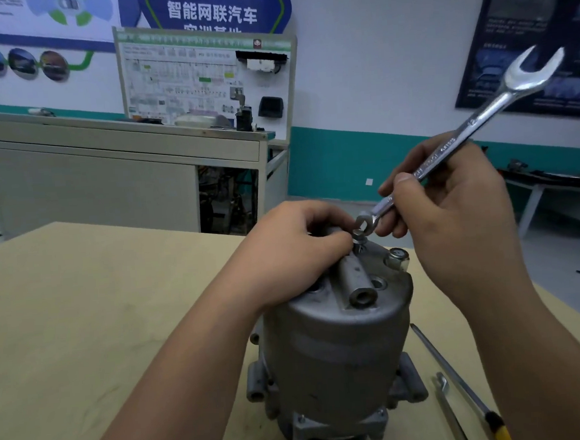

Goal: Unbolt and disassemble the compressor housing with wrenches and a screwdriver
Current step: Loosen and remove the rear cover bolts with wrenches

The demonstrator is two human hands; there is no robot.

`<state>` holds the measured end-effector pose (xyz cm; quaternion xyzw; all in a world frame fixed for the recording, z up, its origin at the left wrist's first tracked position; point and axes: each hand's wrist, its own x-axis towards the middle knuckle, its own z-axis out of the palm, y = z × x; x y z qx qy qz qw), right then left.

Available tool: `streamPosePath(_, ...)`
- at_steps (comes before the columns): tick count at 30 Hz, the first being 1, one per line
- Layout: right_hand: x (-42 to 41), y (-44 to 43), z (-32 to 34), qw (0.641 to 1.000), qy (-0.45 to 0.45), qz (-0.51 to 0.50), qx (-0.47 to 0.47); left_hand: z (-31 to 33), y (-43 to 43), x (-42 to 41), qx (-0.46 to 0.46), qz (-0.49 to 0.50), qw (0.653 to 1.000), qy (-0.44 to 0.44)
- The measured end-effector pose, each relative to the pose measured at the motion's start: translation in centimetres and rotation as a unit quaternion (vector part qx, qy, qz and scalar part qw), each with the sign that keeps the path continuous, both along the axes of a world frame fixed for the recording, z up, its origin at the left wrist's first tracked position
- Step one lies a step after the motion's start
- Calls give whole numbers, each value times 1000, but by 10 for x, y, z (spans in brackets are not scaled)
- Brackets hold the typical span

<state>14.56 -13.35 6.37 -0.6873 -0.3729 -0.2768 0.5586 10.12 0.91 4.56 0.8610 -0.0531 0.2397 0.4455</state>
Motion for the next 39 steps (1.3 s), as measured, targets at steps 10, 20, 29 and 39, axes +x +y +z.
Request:
streamPosePath(10,-10,7,13,988,-27,-75,-132,1,0,0,-10,-15,1000,-2)
streamPosePath(20,3,-5,26,983,119,72,-121,1,2,-2,8,-17,1000,4)
streamPosePath(29,11,2,41,962,157,105,-200,1,3,0,18,-22,1000,-4)
streamPosePath(39,16,-4,47,959,158,97,-213,1,3,1,13,-15,1000,8)
